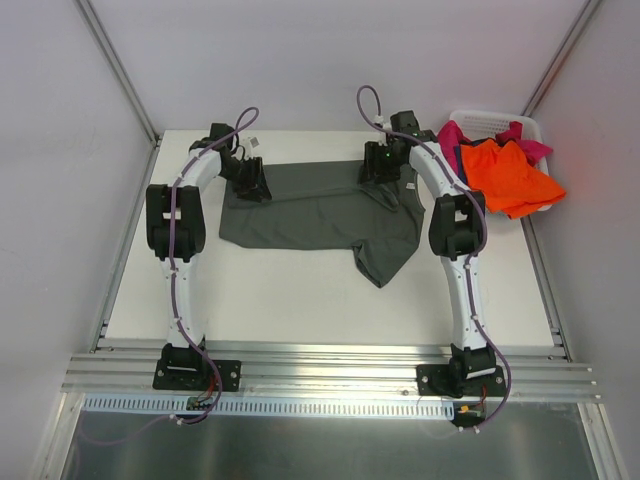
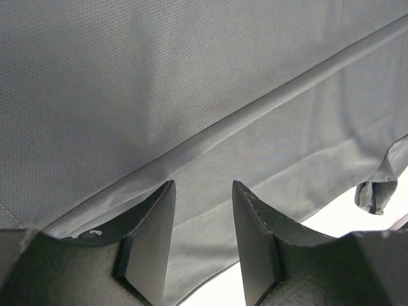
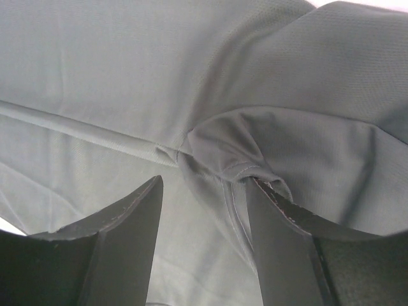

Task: Fold and stack the t-shirts
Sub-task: Fold the flattened tshirt in 1/3 of the way

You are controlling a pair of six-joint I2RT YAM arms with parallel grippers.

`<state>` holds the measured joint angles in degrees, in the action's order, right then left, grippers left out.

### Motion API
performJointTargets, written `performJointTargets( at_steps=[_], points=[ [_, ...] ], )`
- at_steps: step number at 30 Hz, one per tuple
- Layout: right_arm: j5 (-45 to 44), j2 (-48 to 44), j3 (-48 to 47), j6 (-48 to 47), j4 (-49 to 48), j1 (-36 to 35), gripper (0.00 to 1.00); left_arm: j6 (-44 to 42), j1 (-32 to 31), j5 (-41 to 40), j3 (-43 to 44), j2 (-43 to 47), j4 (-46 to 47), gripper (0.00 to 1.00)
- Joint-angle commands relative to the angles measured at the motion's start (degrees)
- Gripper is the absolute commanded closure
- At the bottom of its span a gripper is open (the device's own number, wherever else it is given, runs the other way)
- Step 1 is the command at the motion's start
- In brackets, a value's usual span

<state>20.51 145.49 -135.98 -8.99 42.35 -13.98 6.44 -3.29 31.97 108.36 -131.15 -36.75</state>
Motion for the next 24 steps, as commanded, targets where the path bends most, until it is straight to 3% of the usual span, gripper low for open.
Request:
performJointTargets(
  at_steps=[1,12,24],
  points=[
    [2.6,0.49,-2.97,2.14,-1.48,-0.61,0.43,0.42,0.48,-0.85,2.38,1.08,-1.65,0.59],
    [2.34,-1.26,-1.31,0.3,-0.25,-2.11,0.43,0.68,0.65,-0.94,2.39,2.39,-1.92,0.6],
    [-3.55,-5.3,2.65,-4.89,1.95,-0.44,0.43,0.77,1.27,-0.5,1.07,3.36,-2.53,0.63]
  ],
)
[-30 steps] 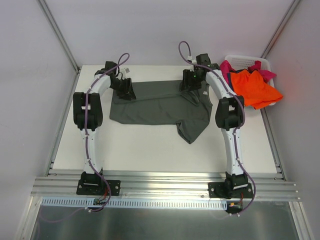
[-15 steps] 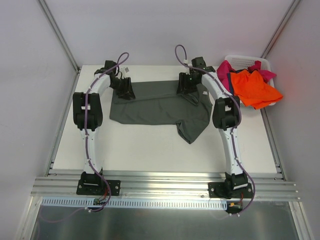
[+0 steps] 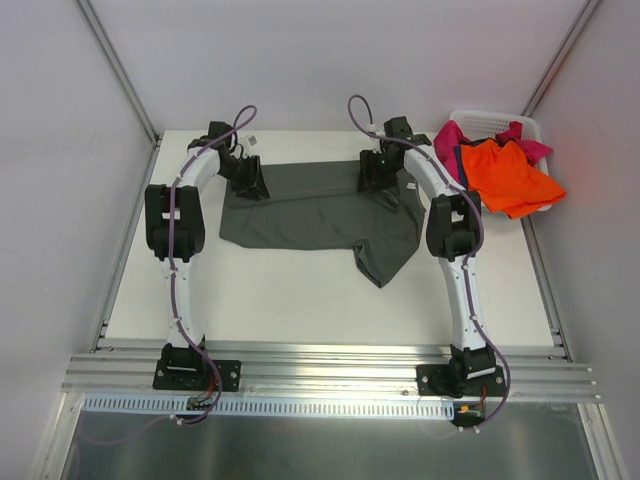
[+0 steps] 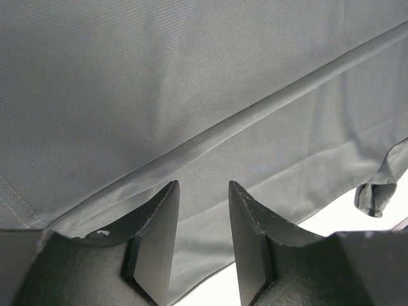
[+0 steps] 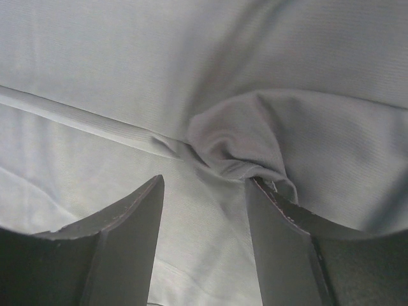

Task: Fold and stack the t-shirts
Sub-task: Fold the flattened tshirt in 1/3 of the way

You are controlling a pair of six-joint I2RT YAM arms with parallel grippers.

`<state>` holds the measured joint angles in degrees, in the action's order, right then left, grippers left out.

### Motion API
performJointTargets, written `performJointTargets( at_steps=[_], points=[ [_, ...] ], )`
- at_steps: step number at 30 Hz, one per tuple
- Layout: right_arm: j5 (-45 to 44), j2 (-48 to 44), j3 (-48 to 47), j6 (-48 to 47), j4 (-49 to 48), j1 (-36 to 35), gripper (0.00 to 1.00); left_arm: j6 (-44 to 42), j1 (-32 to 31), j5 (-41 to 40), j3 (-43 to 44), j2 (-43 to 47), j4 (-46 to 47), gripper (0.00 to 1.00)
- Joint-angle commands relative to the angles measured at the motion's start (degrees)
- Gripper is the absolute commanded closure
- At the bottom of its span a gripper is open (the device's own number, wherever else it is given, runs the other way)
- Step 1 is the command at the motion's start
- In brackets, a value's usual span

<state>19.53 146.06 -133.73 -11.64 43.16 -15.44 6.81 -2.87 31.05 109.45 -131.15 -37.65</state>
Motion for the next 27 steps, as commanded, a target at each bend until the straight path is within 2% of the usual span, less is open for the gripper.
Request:
performJointTargets(
  at_steps=[1,10,27],
  points=[
    [-2.83,-5.96,0.58,-2.42,1.23,1.11,0.43,0.4,0.94,0.33,-0.55,3.71,-1.73,0.63],
    [-4.94,-4.73,0.49,-3.48,0.79,1.2,0.43,-0.3,1.64,0.16,-3.89,5.03,-3.04,0.65],
    [0.95,-2.79,-2.06,1.0,-0.18,-2.4,0.43,-0.57,1.64,-1.78,-1.87,4.33,-3.4,0.65]
  ],
)
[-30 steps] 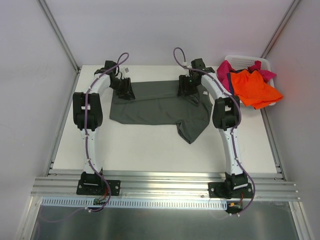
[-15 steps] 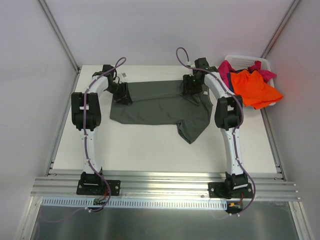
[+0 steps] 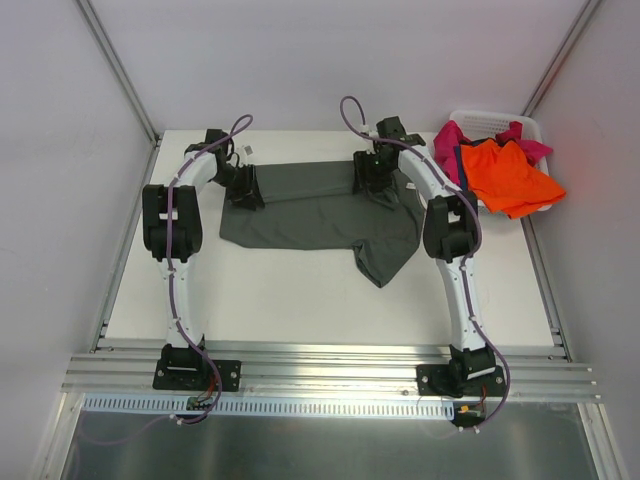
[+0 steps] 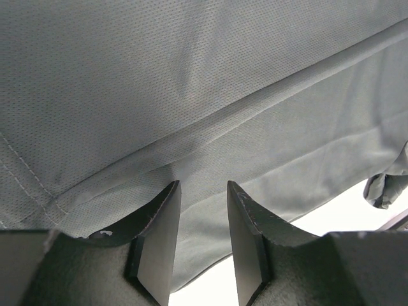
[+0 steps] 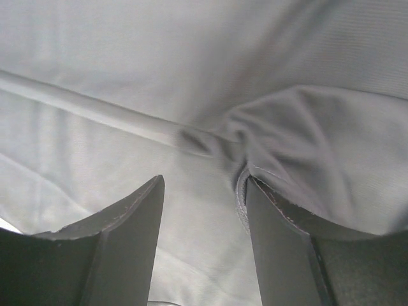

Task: Fold and stack the t-shirts
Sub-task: Fold the flattened tshirt in 1/3 of the way

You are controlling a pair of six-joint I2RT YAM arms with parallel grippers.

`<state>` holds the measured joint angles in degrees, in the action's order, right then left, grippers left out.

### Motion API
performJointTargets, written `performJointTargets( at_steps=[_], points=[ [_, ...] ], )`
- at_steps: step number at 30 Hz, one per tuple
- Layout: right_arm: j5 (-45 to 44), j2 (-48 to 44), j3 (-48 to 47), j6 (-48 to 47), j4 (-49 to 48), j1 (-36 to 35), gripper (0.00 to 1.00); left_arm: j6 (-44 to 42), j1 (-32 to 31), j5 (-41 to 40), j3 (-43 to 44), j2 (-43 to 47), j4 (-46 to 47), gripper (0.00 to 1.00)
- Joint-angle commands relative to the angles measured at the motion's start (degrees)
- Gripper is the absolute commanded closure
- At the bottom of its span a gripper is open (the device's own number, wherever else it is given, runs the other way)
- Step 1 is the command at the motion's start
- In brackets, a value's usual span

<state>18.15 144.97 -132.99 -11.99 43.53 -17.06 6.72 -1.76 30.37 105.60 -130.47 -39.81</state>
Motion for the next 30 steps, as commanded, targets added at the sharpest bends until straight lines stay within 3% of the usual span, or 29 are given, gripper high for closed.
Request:
performJointTargets(
  at_steps=[1,13,21,30],
  points=[
    [2.41,-1.97,-2.63,1.35,-0.46,-0.78,0.43,-0.65,0.62,-1.28,1.89,3.65,-1.23,0.65],
    [2.86,-10.48,5.98,0.83,1.38,-2.01,0.44,-0.04,0.62,-1.01,4.26,2.68,-1.15,0.65],
    [2.94,-19.19,17.5,-0.4,2.0,-2.01,0.44,0.13,0.62,-1.28,4.44,2.33,-1.14,0.66],
    [-1.36,-17.18,9.86,-1.28,1.82,-2.1,0.43,0.4,0.53,-2.51,7.33,2.07,-1.23,0.61]
  ],
)
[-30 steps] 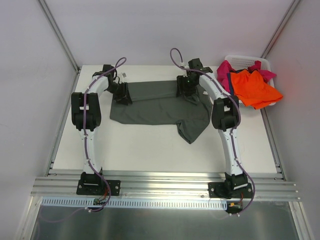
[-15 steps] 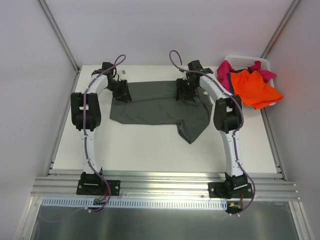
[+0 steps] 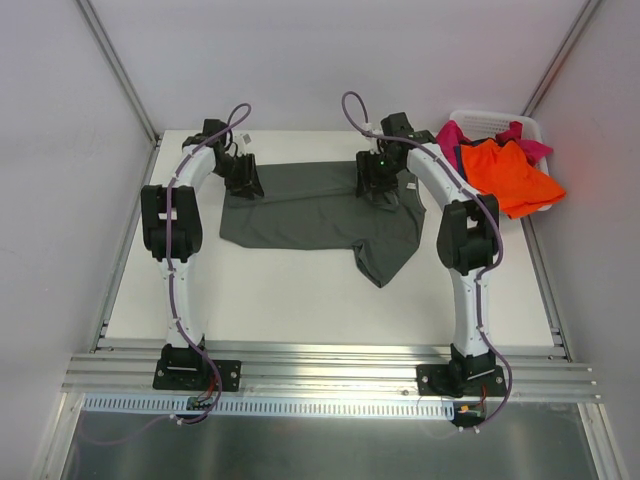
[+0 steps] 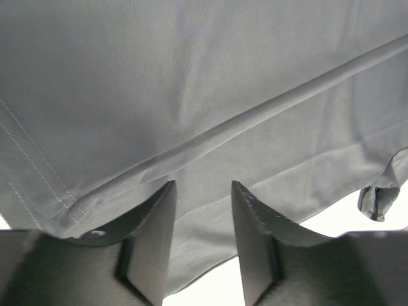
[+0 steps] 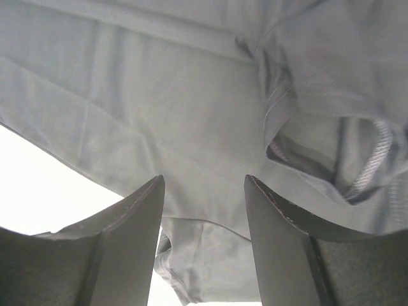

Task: Fold and stack the t-shirts
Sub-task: Fold the flattened tshirt in 1/3 of the way

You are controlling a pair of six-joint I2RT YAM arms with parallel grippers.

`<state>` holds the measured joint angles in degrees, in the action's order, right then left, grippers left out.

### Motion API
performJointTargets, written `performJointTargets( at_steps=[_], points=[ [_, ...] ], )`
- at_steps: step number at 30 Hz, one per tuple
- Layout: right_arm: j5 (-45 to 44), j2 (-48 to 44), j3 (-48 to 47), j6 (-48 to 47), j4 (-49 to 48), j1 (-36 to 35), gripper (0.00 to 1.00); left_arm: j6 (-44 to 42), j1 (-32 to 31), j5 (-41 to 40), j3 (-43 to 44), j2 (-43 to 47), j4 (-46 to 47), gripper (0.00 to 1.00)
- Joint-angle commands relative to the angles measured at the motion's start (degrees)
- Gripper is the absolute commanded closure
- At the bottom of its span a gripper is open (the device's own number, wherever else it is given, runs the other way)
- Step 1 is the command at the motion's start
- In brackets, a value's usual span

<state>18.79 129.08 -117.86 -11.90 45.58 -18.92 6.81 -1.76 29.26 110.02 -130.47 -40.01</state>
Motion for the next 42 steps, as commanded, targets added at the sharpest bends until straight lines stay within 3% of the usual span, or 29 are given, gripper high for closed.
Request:
performJointTargets(
  at_steps=[1,8,13,19,35,42],
  points=[
    [-2.69,-0.41,-6.92,-1.72,-0.32,-0.24,0.43,0.14,0.53,-1.57,3.1,2.07,-0.95,0.59],
    [-3.32,2.32,-8.0,-2.34,-0.32,0.55,0.43,-0.3,0.44,-2.19,2.66,2.07,-0.86,0.44],
    [-3.67,4.34,-8.35,-3.3,-0.14,1.07,0.43,-1.01,0.35,-2.54,2.48,2.59,-0.95,0.22],
    [-4.19,6.45,-8.08,-3.74,-0.06,1.51,0.43,-1.8,0.35,-1.92,1.96,2.86,-0.95,0.04],
    [-3.76,14.0,-15.37,-2.25,-2.08,1.52,0.43,-2.33,-0.09,-2.89,0.38,4.0,-1.04,0.02],
    [-2.53,13.22,-15.65,-1.64,-2.25,0.11,0.43,-2.5,-0.61,-3.5,0.29,4.44,-0.95,0.02]
  ],
)
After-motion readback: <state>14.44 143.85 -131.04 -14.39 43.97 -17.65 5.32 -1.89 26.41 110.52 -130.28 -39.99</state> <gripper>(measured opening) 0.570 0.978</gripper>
